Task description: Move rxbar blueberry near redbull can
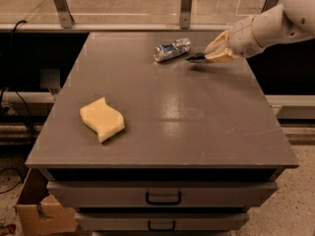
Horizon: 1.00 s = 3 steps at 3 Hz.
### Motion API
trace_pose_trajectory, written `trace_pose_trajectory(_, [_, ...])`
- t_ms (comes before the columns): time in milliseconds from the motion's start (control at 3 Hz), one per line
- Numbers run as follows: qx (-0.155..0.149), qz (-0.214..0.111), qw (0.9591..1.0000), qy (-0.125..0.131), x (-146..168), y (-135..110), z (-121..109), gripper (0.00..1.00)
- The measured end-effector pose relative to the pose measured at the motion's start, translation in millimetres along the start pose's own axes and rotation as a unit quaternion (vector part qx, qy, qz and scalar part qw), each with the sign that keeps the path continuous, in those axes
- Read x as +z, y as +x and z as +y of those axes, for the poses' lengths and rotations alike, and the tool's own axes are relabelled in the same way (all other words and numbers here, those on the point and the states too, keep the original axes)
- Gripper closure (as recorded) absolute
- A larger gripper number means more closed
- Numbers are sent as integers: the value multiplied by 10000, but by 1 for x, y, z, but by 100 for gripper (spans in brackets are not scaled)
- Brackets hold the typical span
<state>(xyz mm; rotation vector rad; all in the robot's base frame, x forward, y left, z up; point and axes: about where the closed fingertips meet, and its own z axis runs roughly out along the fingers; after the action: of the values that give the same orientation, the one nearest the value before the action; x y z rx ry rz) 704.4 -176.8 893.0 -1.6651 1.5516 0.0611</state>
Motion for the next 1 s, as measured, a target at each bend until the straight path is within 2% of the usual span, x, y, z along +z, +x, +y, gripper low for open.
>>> trace_pose_trajectory(333, [136, -287, 9995, -9, 20, 11, -7, 100])
trace_pose_trajectory(1000, [178, -874, 9959, -121, 48, 2, -13, 100])
